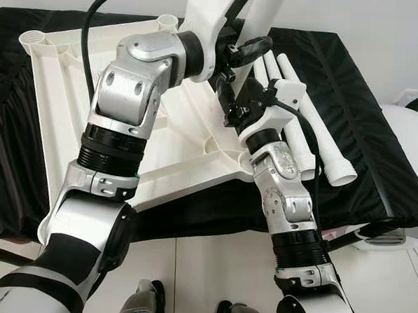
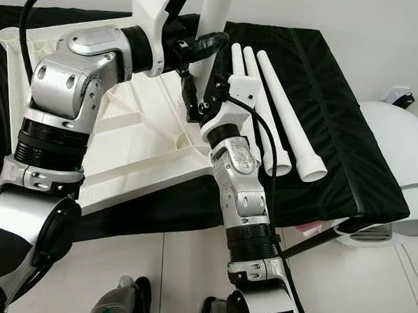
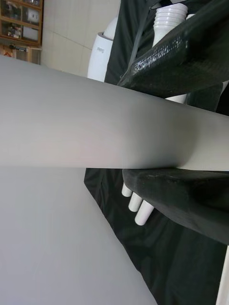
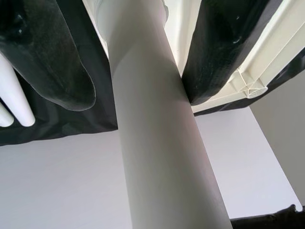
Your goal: Building children table
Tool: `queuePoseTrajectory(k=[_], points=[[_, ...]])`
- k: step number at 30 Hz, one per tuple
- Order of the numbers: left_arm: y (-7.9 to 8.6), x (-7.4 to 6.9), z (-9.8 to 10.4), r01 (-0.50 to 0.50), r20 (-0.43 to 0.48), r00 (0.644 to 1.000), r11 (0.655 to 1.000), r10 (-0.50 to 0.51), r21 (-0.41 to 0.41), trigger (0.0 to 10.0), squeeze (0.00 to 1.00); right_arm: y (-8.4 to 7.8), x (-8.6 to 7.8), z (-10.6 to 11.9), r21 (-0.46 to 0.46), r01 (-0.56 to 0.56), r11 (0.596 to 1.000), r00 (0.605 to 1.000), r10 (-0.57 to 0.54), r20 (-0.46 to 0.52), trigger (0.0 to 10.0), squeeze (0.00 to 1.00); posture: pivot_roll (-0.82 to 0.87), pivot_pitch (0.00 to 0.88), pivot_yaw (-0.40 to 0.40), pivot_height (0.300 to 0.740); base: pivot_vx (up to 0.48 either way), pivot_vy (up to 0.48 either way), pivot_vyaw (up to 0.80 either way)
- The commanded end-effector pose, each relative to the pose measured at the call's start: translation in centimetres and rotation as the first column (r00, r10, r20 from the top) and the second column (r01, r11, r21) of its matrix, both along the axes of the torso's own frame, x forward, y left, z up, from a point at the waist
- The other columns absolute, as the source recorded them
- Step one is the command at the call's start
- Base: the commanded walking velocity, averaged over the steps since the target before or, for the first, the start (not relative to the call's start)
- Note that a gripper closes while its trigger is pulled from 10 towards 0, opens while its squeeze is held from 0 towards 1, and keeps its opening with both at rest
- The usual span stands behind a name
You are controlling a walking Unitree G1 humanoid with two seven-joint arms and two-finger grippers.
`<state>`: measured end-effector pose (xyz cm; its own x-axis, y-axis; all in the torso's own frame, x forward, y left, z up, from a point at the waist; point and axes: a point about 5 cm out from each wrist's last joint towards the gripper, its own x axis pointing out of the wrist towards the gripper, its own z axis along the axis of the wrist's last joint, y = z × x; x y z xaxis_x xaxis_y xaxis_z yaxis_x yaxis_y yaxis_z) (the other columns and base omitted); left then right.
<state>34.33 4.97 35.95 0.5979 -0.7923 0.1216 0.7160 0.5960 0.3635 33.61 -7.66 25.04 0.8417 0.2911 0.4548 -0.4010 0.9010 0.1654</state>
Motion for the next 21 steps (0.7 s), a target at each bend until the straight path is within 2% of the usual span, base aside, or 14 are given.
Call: queuePoseTrajectory(k=[1, 6, 9, 11, 13, 21], points=[[1.1, 0.8, 1.4, -0.297, 0.055, 0.950, 0.943, 0.308, -0.149, 10.0, 0.00, -0.2, 0.1, 0.1, -0.016, 0.025, 1.000, 1.000, -0.025, 0.004, 10.0, 0.00, 0.04, 0.151, -0.061, 0.740, 0.000, 0.000, 0.00], [0.9, 0.8, 1.3, -0.292, 0.054, 0.952, 0.945, 0.302, -0.147, 10.0, 0.00, -0.3, 0.2, 0.3, -0.035, 0.031, 0.999, 0.999, -0.031, 0.012, 10.0, 0.00, 0.03, 0.153, -0.061, 0.740, 0.000, 0.000, 0.00], [0.5, 0.7, 1.2, -0.274, 0.055, 0.957, 0.951, 0.284, -0.140, 10.0, 0.00, -0.4, 0.6, 1.0, -0.126, 0.043, 0.991, 0.998, -0.036, 0.052, 10.0, 0.00, 0.03, 0.158, -0.062, 0.740, 0.000, 0.000, 0.00], [0.5, 0.7, 1.2, -0.274, 0.055, 0.957, 0.951, 0.284, -0.140, 10.0, 0.00, -0.4, 0.6, 1.0, -0.126, 0.043, 0.991, 0.998, -0.036, 0.052, 10.0, 0.00, 0.03, 0.158, -0.062, 0.740, 0.000, 0.000, 0.00], [0.3, 0.6, 1.1, -0.268, 0.055, 0.959, 0.954, 0.278, -0.137, 10.0, 0.00, -0.5, 0.8, 1.4, -0.169, 0.045, 0.985, 0.996, -0.032, 0.078, 10.0, 0.00, 0.03, 0.159, -0.062, 0.740, 0.000, 0.000, 0.00], [0.0, 0.5, 1.0, -0.256, 0.057, 0.963, 0.958, 0.265, -0.131, 10.0, 0.00, -0.7, 1.2, 1.9, -0.210, 0.046, 0.977, 0.995, -0.026, 0.098, 10.0, 0.00, 0.03, 0.162, -0.058, 0.740, 0.000, 0.000, 0.00]])
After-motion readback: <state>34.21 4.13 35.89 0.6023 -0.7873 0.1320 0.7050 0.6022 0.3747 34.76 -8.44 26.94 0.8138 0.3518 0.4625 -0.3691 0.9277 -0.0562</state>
